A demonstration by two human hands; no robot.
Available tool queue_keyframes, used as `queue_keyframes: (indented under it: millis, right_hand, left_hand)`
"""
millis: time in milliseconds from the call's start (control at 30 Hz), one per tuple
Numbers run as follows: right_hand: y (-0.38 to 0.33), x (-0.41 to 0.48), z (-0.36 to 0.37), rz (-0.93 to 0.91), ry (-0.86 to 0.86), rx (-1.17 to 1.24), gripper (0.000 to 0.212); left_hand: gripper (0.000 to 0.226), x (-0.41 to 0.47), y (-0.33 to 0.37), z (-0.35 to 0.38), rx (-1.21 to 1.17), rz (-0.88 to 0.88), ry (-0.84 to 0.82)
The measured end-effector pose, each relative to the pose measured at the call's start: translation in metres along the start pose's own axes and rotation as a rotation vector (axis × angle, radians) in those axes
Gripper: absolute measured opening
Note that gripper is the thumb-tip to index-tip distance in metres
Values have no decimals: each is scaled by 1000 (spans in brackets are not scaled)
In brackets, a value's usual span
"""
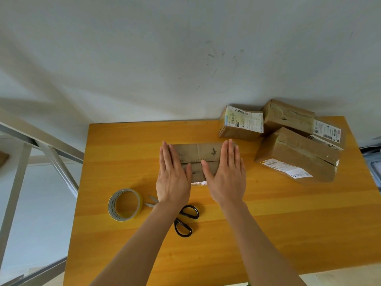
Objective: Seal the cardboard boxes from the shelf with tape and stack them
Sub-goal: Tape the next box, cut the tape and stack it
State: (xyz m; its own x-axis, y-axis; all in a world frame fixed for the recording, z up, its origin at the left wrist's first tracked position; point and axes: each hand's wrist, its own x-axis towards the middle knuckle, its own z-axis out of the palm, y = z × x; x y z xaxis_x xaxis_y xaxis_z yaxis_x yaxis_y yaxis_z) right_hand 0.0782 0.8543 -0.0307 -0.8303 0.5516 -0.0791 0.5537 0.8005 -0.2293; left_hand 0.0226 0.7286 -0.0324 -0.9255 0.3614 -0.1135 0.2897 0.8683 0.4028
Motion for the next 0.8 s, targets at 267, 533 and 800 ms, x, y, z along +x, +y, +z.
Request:
queue_keyframes:
  millis: [267,533,800]
  right_hand:
    - [11,29,-11,-27,-11,-6,92]
    - [20,55,-14,17,-82,435,64]
    - [26,58,-15,49,-80,670,42]
  left_hand:
    - [60,26,5,-12,-262,-135,66]
    - [77,26,-7,-6,-496,-68,74]
    - [53,25,-5,1,-622,-149,195]
